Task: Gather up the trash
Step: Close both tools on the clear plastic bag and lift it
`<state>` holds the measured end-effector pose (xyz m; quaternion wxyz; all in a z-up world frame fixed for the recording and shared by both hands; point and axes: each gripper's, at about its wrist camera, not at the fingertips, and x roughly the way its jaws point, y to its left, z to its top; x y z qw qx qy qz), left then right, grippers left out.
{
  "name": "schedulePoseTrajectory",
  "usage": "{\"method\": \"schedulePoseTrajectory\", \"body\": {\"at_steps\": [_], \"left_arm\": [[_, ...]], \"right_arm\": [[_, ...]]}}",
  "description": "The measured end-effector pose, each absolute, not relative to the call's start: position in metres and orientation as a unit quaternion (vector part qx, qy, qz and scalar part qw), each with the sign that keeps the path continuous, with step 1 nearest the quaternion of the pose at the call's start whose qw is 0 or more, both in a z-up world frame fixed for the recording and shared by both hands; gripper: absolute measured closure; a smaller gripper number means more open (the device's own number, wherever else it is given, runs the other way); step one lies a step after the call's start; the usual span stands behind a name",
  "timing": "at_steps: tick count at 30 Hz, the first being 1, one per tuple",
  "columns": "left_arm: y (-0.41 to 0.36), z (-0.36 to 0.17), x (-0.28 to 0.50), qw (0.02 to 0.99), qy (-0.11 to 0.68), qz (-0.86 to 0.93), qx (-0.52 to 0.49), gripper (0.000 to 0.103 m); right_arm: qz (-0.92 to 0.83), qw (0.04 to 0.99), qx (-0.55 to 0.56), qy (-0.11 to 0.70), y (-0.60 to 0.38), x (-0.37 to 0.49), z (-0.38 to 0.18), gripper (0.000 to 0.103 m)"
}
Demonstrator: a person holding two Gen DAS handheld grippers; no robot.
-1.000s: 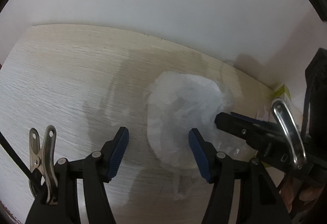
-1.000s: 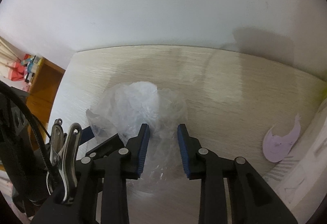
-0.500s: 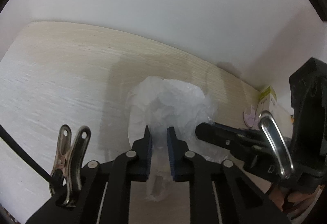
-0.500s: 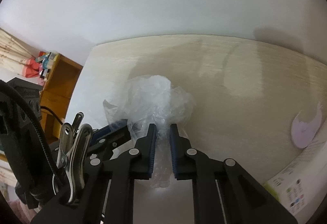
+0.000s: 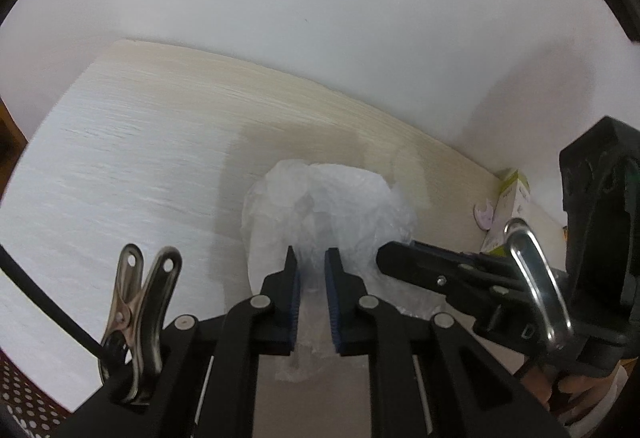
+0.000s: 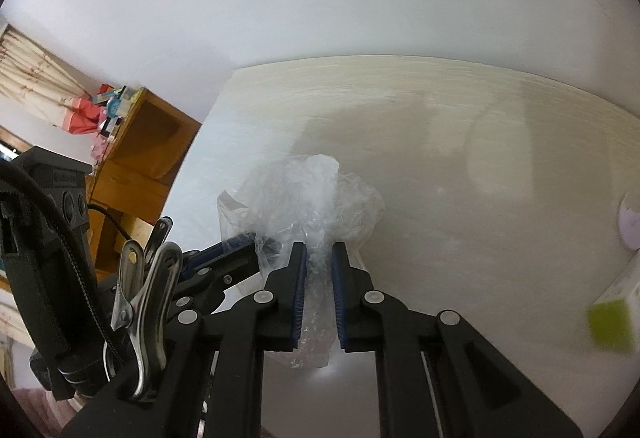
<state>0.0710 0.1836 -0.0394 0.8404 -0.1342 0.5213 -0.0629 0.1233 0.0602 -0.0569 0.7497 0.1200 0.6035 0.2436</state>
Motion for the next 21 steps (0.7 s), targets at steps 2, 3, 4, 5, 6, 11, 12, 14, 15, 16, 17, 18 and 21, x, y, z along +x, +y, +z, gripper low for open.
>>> {"method": "schedulePoseTrajectory", "body": {"at_steps": [2, 3, 4, 5, 6, 11, 12, 14, 15, 16, 17, 18, 21], "left_arm": [[0.192, -0.035, 0.065, 0.843, 0.518, -0.062, -0.132, 0.091], [0.198, -0.032, 0.061, 0.844, 0.517, -0.062, -0.132, 0.091], [0.201, -0.031, 0.059, 0.844, 0.515, -0.062, -0.133, 0.091], [0.207, -0.029, 0.055, 0.845, 0.514, -0.063, -0.132, 0.091], [0.213, -0.027, 0.051, 0.846, 0.512, -0.063, -0.131, 0.091], [0.223, -0.02, 0.038, 0.853, 0.502, -0.066, -0.125, 0.091], [0.227, -0.018, 0.036, 0.855, 0.5, -0.066, -0.124, 0.091], [0.234, -0.016, 0.034, 0.856, 0.498, -0.067, -0.121, 0.091], [0.237, -0.015, 0.034, 0.857, 0.497, -0.068, -0.119, 0.091], [0.238, -0.016, 0.033, 0.857, 0.497, -0.069, -0.117, 0.091], [0.242, -0.016, 0.032, 0.858, 0.496, -0.069, -0.114, 0.091], [0.246, -0.016, 0.03, 0.859, 0.496, -0.069, -0.111, 0.091], [0.257, -0.022, 0.025, 0.858, 0.499, -0.062, -0.103, 0.091]], "right_arm": [[0.246, 0.752, 0.121, 0.6, 0.072, 0.117, -0.051, 0.089], [0.248, 0.753, 0.12, 0.598, 0.078, 0.114, -0.049, 0.089], [0.249, 0.754, 0.12, 0.596, 0.079, 0.111, -0.047, 0.089], [0.25, 0.755, 0.12, 0.594, 0.085, 0.108, -0.044, 0.089], [0.25, 0.756, 0.119, 0.592, 0.09, 0.105, -0.042, 0.089], [0.251, 0.764, 0.119, 0.581, 0.119, 0.092, -0.029, 0.09], [0.252, 0.766, 0.119, 0.579, 0.124, 0.09, -0.027, 0.09], [0.253, 0.769, 0.118, 0.575, 0.137, 0.085, -0.023, 0.089], [0.252, 0.771, 0.118, 0.573, 0.143, 0.083, -0.022, 0.089], [0.25, 0.773, 0.118, 0.57, 0.15, 0.08, -0.021, 0.09], [0.249, 0.774, 0.118, 0.569, 0.155, 0.08, -0.02, 0.09], [0.248, 0.775, 0.118, 0.569, 0.159, 0.078, -0.02, 0.089], [0.247, 0.777, 0.12, 0.567, 0.163, 0.07, -0.025, 0.09]]}}
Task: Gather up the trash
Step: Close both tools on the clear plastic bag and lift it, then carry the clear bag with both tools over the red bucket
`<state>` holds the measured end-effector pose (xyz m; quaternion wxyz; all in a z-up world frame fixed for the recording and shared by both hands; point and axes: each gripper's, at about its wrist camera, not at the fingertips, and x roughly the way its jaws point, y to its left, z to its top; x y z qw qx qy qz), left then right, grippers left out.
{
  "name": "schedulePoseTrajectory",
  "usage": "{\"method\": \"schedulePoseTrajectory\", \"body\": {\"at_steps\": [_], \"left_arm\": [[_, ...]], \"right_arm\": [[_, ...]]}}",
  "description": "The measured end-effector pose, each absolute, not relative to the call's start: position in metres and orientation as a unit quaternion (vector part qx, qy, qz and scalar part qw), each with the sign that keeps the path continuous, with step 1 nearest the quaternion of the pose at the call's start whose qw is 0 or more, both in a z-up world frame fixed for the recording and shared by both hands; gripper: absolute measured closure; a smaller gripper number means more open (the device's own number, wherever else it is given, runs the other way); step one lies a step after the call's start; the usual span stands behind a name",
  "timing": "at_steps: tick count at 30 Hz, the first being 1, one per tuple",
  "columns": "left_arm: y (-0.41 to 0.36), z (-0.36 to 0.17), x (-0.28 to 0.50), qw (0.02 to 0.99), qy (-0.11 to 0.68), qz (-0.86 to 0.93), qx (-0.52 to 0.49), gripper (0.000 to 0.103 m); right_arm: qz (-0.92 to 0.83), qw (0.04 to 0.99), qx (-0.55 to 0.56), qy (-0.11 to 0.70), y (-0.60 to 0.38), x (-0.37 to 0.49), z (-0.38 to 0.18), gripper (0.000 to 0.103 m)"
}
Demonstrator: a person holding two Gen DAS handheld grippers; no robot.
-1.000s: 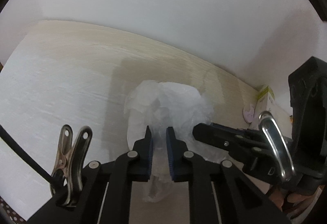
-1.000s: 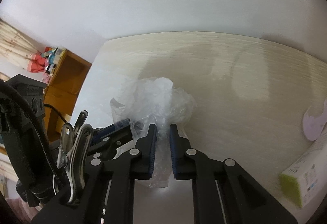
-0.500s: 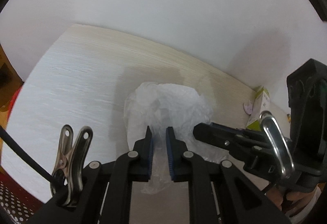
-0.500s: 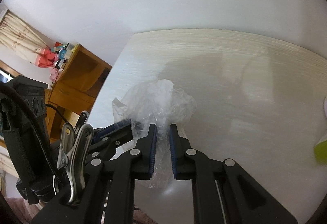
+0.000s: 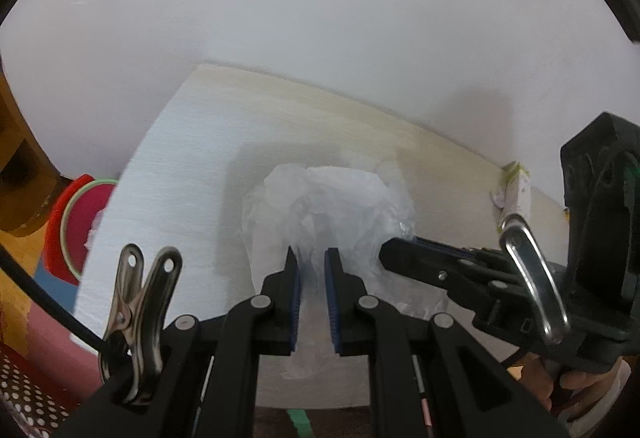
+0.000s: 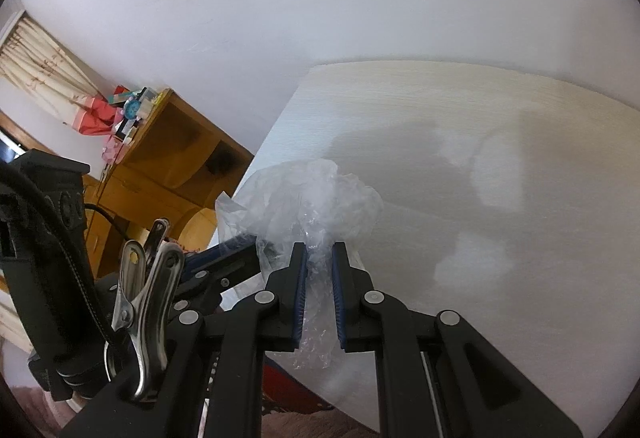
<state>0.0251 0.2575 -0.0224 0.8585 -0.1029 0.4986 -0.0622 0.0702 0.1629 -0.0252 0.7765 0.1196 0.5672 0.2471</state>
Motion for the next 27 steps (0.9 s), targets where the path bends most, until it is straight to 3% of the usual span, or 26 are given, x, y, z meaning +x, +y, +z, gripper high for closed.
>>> {"method": "schedulePoseTrajectory", "body": {"at_steps": [11, 13, 16, 19, 27], "left_arm": [[0.304, -0.053, 0.006, 0.84, 0.526, -0.029, -0.127, 0.089], [0.315, -0.052, 0.001, 0.838, 0.531, -0.027, -0.127, 0.073], [0.322, -0.054, -0.003, 0.837, 0.533, -0.02, -0.125, 0.059], [0.336, -0.057, -0.002, 0.831, 0.539, -0.013, -0.138, 0.055], [0.343, -0.079, 0.005, 0.806, 0.564, -0.016, -0.177, 0.055]], "right_arm": [[0.229, 0.76, 0.093, 0.601, 0.195, 0.055, -0.069, 0.089], [0.224, 0.763, 0.078, 0.602, 0.196, 0.053, -0.07, 0.089], [0.218, 0.767, 0.077, 0.599, 0.193, 0.053, -0.068, 0.083], [0.215, 0.768, 0.083, 0.598, 0.186, 0.051, -0.067, 0.073], [0.233, 0.754, 0.086, 0.608, 0.182, 0.052, -0.084, 0.072]]}}
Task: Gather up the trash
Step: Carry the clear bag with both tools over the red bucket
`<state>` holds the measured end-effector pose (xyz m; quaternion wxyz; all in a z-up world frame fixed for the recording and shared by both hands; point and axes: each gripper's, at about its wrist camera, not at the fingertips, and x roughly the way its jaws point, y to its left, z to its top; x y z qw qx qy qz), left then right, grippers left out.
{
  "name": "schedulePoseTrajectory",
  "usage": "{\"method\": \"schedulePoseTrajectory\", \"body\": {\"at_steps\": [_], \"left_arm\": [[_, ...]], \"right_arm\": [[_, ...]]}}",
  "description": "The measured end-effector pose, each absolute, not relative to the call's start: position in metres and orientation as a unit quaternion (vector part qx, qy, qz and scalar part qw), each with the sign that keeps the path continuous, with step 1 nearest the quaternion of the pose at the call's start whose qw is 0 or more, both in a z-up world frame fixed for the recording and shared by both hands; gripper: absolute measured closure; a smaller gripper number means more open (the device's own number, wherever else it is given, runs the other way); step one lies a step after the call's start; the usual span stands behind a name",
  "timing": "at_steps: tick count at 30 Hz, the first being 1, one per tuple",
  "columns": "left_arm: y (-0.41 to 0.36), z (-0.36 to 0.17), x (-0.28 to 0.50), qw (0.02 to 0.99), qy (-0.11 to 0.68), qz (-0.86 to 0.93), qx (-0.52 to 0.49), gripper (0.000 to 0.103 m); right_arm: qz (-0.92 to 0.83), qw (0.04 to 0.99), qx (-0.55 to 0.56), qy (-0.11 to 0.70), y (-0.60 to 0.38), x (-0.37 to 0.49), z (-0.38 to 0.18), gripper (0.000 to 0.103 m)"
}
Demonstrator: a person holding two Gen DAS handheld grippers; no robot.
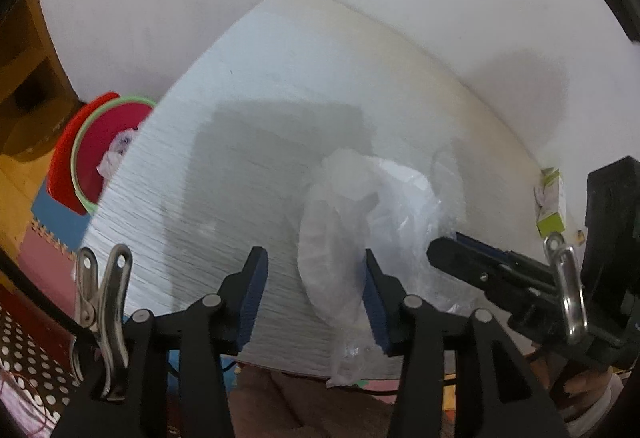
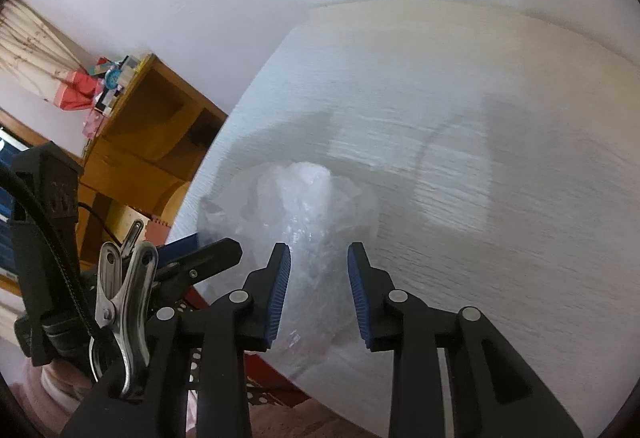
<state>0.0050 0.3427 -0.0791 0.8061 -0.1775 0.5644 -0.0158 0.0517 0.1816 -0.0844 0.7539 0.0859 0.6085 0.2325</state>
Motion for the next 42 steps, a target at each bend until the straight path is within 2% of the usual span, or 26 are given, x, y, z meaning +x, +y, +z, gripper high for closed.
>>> {"method": "schedulePoseTrajectory", "body": {"at_steps": [6, 9, 13, 17, 31, 42], "left_arm": [[0.328, -0.084, 0.012, 0.807, 0.564, -0.032, -0.171, 0.055], [0.319, -0.085, 0.015, 0.81, 0.563, -0.024, -0.163, 0.05], [0.319, -0.086, 0.021, 0.805, 0.564, -0.015, -0.186, 0.049], [0.319, -0.087, 0.022, 0.807, 0.559, -0.007, -0.191, 0.049], [0.352, -0.084, 0.014, 0.801, 0.56, -0.01, -0.213, 0.06], [0.424, -0.053, 0.004, 0.824, 0.523, 0.015, -0.22, 0.061]], "right_arm": [[0.241, 0.742, 0.091, 0.619, 0.176, 0.058, -0.096, 0.072], [0.249, 0.728, 0.099, 0.631, 0.172, 0.061, -0.103, 0.072], [0.262, 0.701, 0.145, 0.647, 0.162, 0.066, -0.113, 0.072], [0.289, 0.692, 0.138, 0.647, 0.163, 0.068, -0.116, 0.072], [0.301, 0.693, 0.128, 0.642, 0.205, 0.077, -0.109, 0.08], [0.332, 0.698, 0.11, 0.625, 0.277, 0.093, -0.085, 0.08]]}}
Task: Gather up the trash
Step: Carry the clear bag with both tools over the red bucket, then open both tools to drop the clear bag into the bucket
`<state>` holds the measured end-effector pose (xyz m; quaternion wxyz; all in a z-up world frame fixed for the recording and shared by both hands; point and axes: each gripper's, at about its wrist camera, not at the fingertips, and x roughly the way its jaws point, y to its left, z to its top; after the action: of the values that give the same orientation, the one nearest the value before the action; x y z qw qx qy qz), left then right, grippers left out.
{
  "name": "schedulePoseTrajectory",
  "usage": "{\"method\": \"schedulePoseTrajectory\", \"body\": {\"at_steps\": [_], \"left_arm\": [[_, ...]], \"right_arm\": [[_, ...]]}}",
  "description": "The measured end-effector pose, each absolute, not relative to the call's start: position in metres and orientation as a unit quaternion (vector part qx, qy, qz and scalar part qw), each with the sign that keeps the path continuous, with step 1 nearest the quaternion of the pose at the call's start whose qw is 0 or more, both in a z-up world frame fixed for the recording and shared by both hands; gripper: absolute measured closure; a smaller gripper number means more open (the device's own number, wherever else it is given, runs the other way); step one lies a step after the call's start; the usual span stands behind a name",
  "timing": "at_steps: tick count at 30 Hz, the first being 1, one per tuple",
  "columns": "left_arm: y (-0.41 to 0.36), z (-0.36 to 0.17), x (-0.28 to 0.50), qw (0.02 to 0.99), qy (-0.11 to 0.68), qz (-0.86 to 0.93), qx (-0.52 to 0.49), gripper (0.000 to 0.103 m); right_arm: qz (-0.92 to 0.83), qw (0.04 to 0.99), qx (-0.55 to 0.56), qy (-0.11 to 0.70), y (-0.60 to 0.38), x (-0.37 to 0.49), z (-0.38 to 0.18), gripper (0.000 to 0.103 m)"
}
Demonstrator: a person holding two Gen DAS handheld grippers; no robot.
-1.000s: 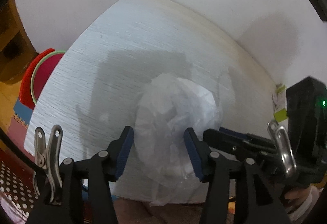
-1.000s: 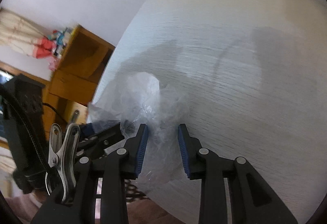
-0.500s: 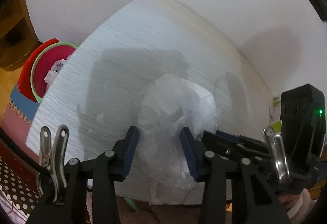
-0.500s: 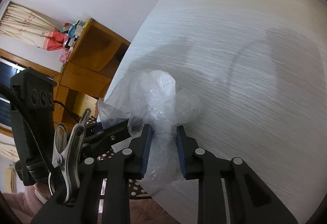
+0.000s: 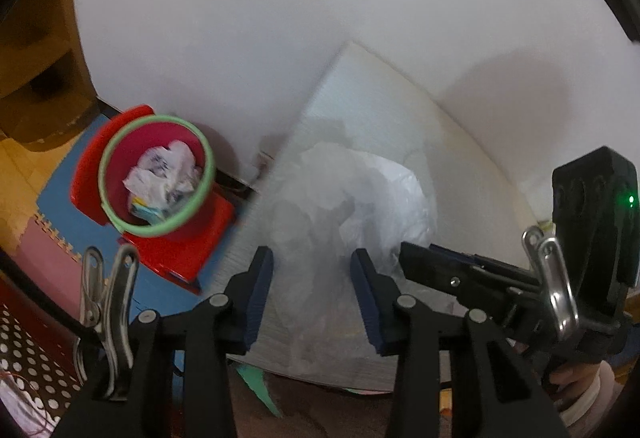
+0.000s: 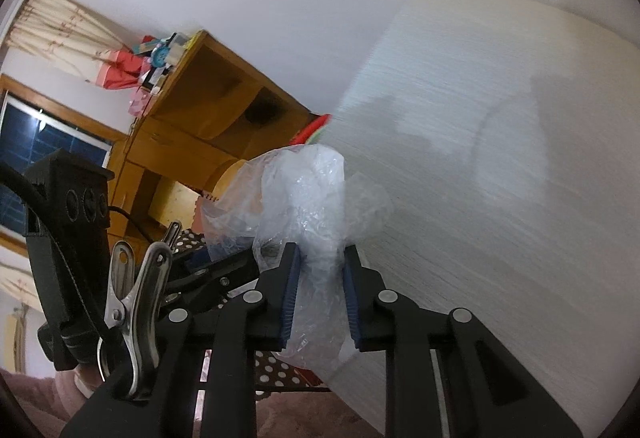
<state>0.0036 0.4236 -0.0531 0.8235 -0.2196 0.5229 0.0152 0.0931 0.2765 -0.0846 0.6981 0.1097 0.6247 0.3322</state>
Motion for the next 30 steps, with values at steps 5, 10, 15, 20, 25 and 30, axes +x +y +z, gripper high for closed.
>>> {"method": "schedulePoseTrajectory", "body": {"at_steps": [5, 10, 15, 20, 25, 30], "left_arm": [[0.472, -0.045, 0.007, 0.826, 0.513, 0.037, -0.23, 0.061], [0.52, -0.043, 0.012, 0.829, 0.506, 0.058, -0.231, 0.061], [0.562, -0.049, 0.023, 0.827, 0.505, 0.069, -0.238, 0.061], [0.587, -0.061, 0.038, 0.824, 0.516, 0.066, -0.226, 0.069], [0.619, -0.085, 0.053, 0.815, 0.525, 0.058, -0.239, 0.073], [0.636, -0.11, 0.065, 0.805, 0.542, 0.066, -0.232, 0.073]], "right_arm": [[0.353, 0.694, 0.094, 0.62, 0.323, 0.104, -0.082, 0.08], [0.37, 0.689, 0.074, 0.619, 0.375, 0.115, -0.087, 0.08], [0.376, 0.685, 0.057, 0.621, 0.423, 0.13, -0.097, 0.08], [0.382, 0.677, 0.044, 0.628, 0.468, 0.143, -0.112, 0.08], [0.377, 0.674, 0.03, 0.635, 0.503, 0.156, -0.132, 0.082], [0.36, 0.674, 0.017, 0.645, 0.525, 0.174, -0.161, 0.082]]}}
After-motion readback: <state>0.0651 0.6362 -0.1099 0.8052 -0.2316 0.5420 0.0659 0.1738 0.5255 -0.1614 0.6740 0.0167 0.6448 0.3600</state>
